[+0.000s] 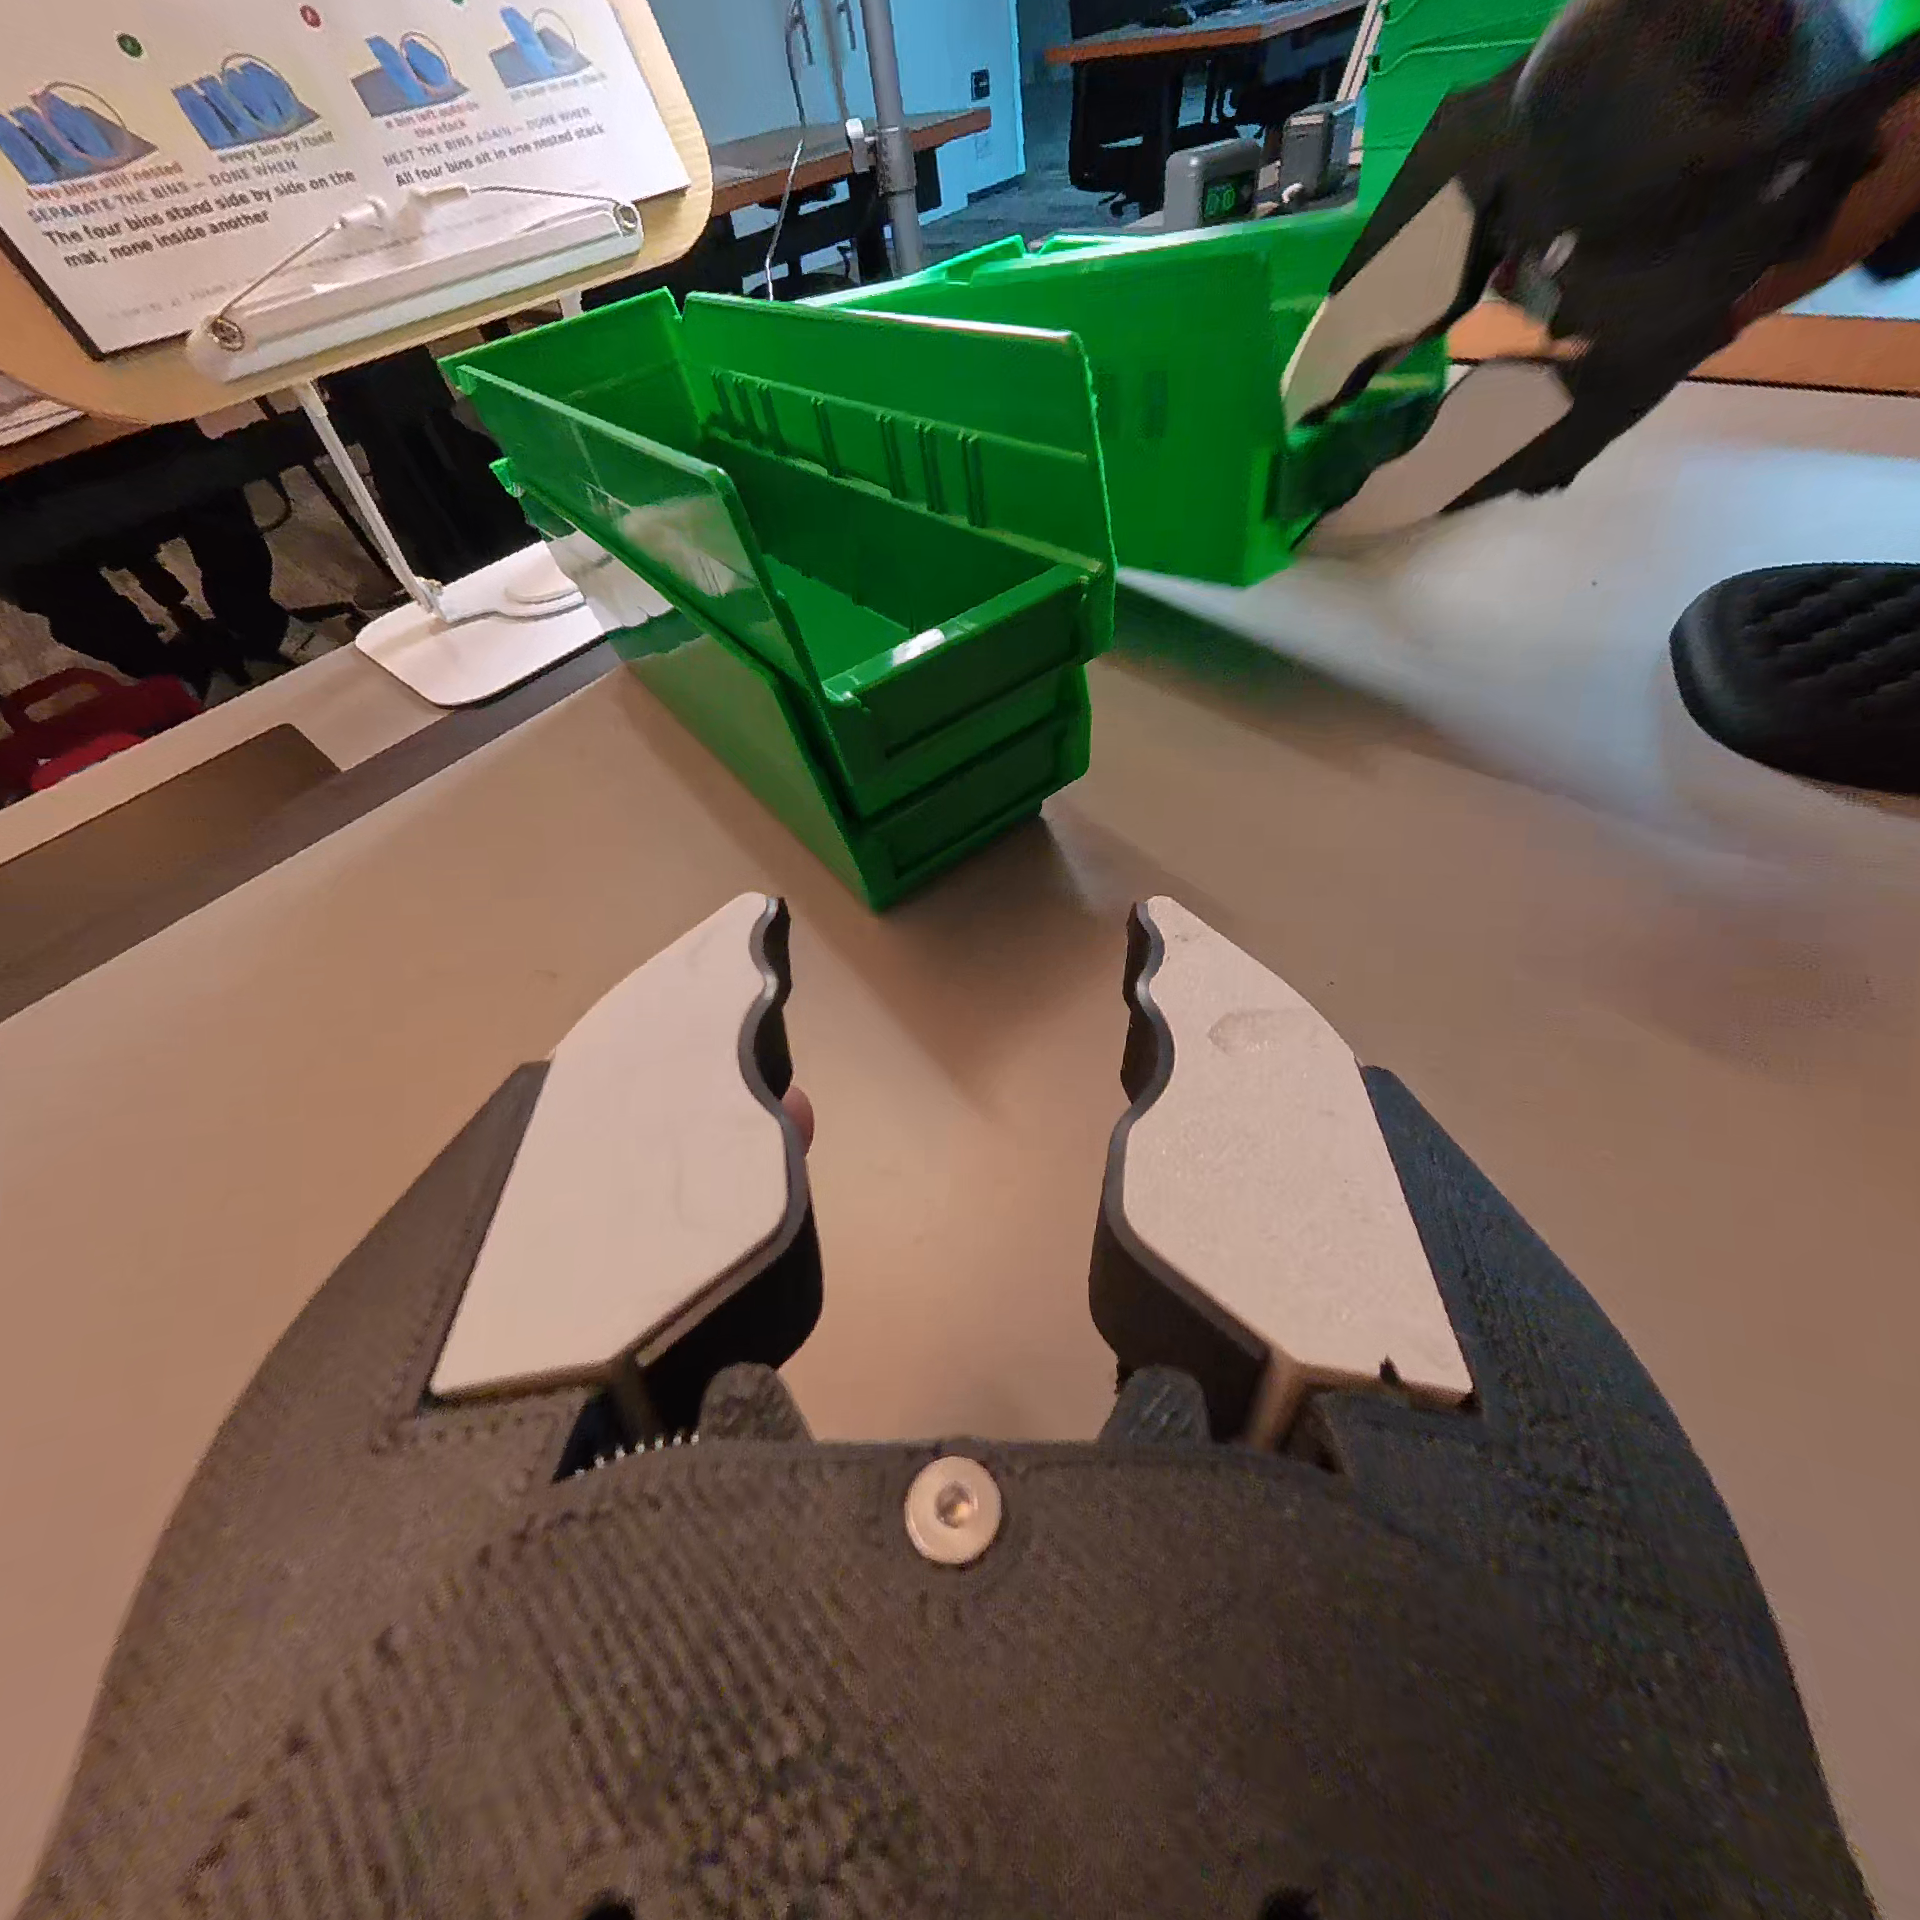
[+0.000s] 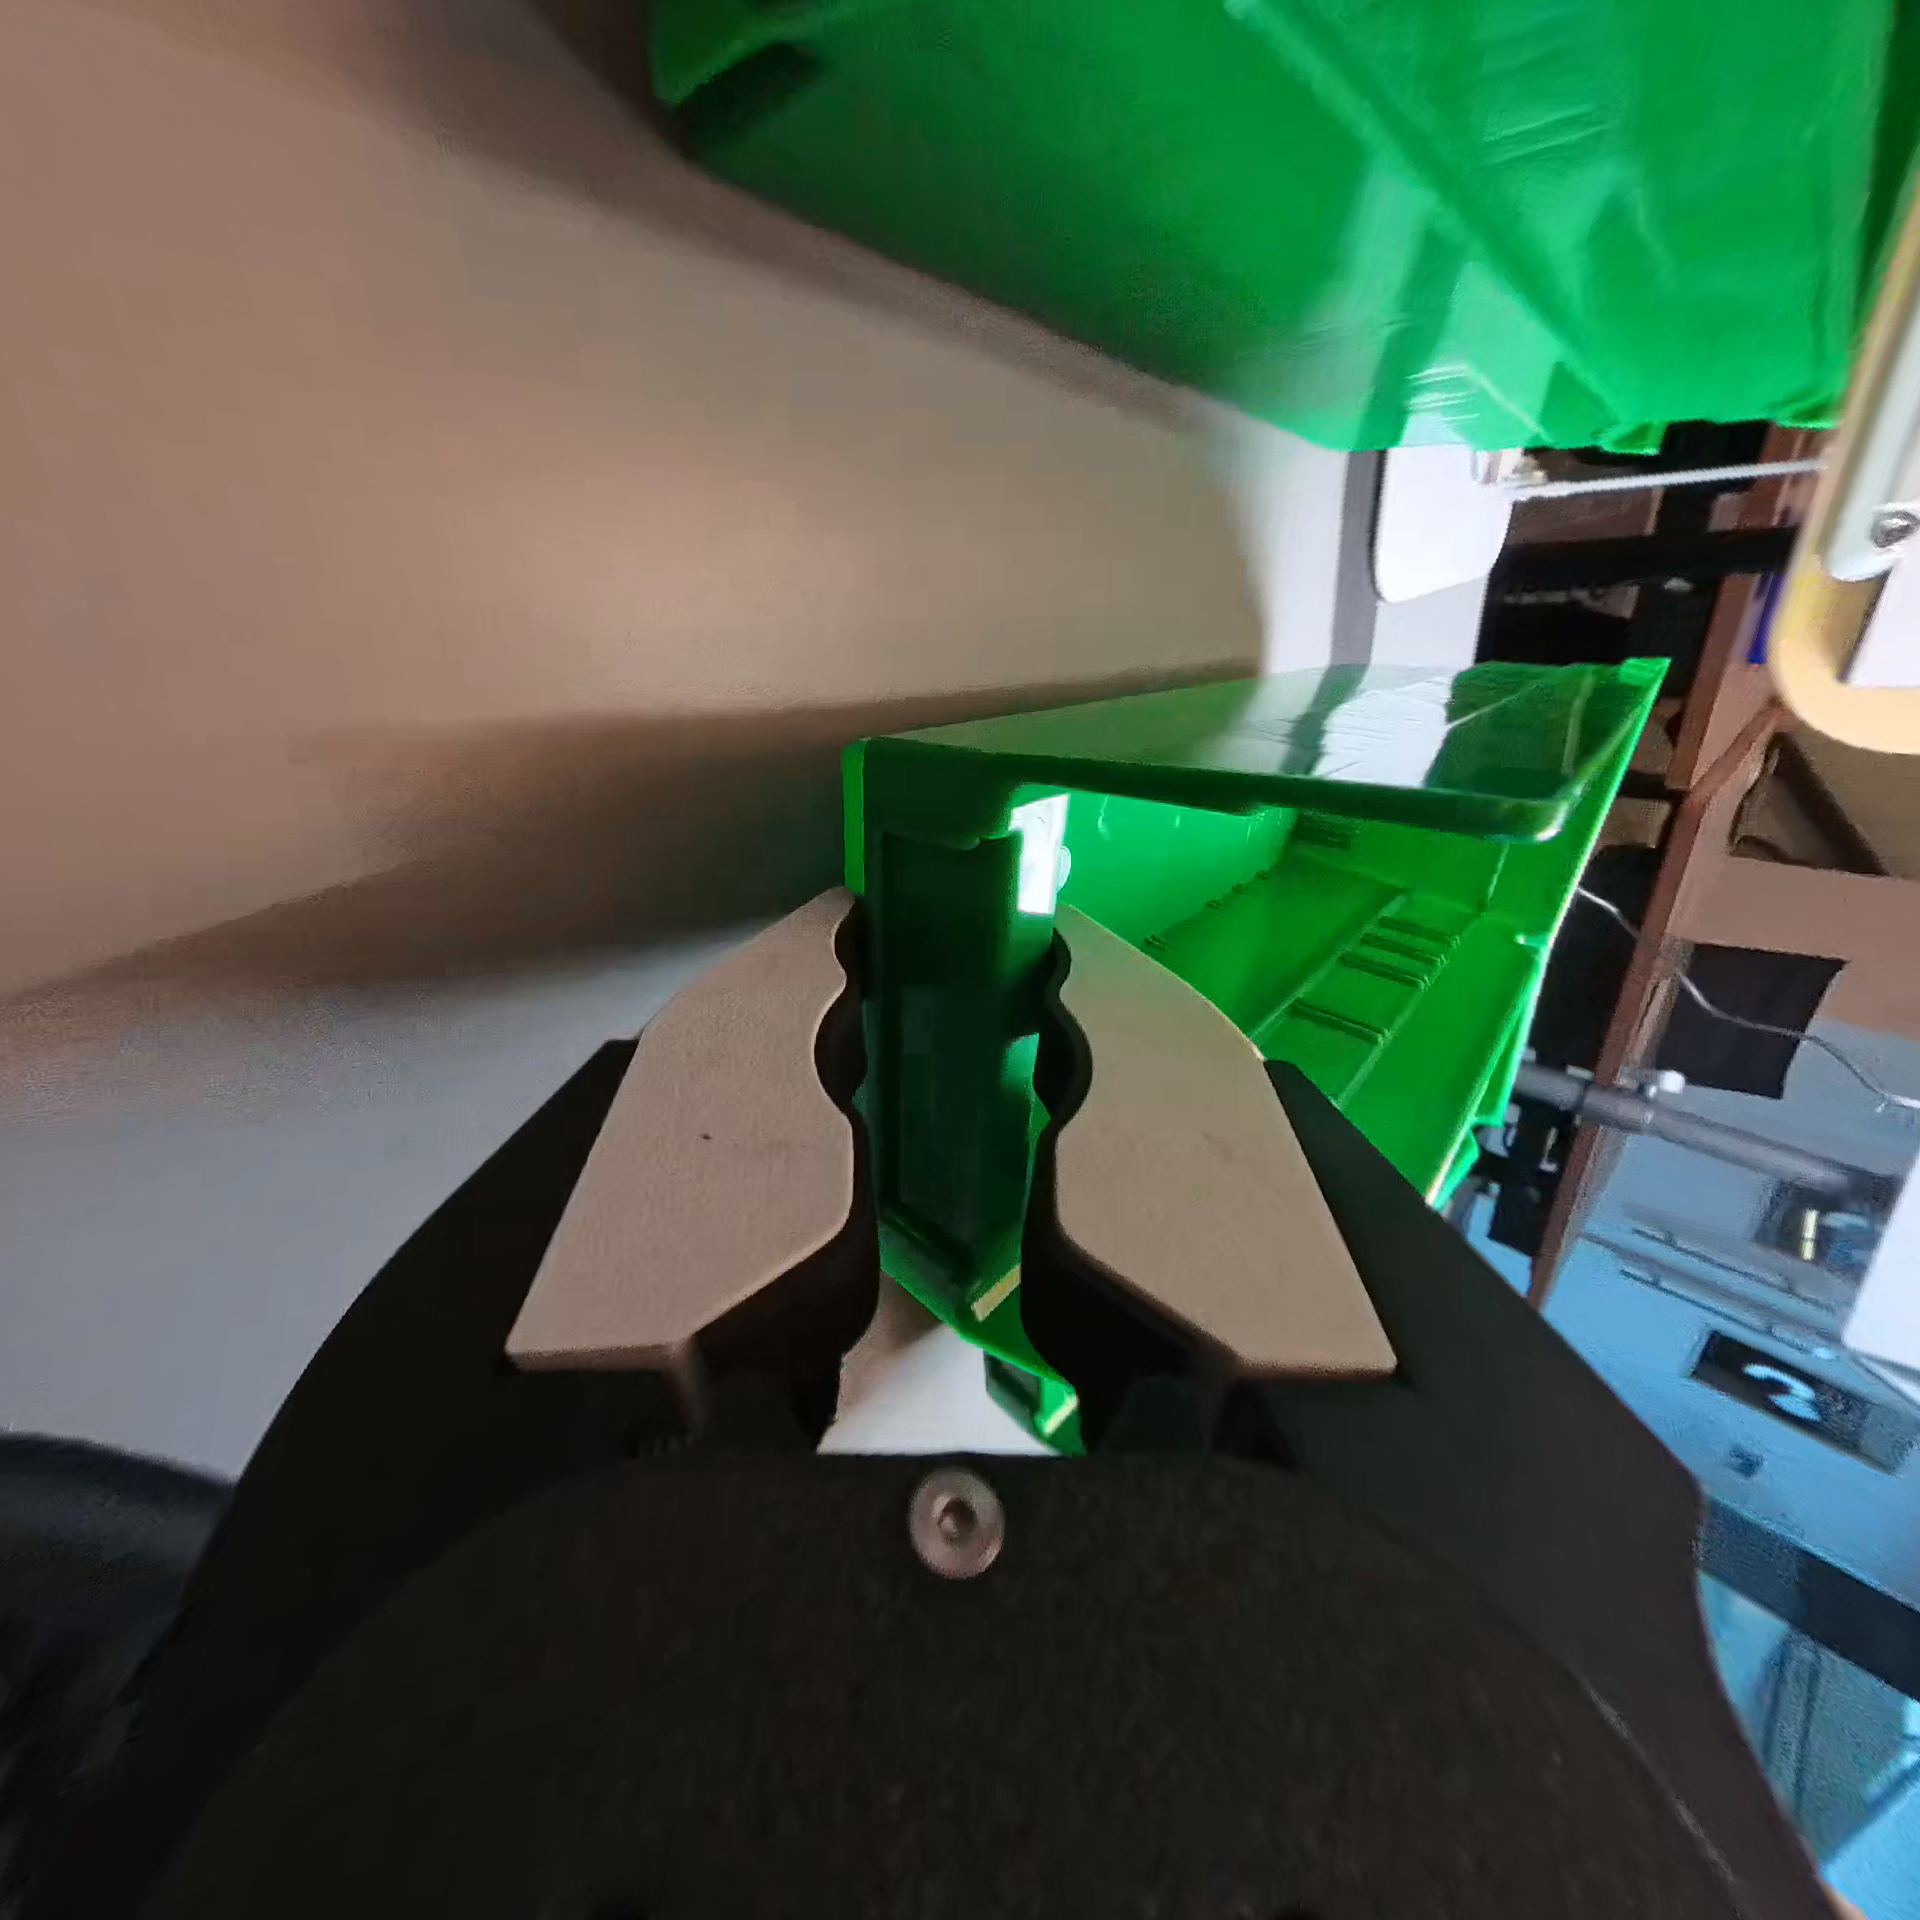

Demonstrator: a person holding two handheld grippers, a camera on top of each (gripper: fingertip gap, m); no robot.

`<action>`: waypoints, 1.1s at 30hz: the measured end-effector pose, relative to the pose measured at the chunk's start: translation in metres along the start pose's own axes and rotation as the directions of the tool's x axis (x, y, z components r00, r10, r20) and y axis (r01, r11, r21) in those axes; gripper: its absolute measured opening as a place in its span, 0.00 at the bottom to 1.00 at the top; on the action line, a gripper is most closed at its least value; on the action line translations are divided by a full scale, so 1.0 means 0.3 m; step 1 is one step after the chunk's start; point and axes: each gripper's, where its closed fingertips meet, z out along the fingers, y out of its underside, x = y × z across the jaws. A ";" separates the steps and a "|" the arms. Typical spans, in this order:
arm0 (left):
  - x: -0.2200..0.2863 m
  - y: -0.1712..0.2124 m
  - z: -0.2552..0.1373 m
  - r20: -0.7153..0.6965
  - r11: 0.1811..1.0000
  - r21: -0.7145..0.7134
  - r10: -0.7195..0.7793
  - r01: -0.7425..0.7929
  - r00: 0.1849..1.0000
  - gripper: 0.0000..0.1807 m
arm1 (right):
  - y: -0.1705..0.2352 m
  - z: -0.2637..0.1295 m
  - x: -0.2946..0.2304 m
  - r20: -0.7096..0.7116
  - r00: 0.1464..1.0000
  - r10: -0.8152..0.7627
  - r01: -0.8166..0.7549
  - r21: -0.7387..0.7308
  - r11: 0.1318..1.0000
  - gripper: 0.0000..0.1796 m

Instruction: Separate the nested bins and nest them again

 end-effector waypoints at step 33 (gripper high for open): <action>-0.009 0.092 0.041 0.057 0.990 -0.067 0.130 -0.126 0.990 0.31 | -0.579 -0.016 0.135 -0.037 0.990 -0.139 0.134 -0.109 0.985 0.30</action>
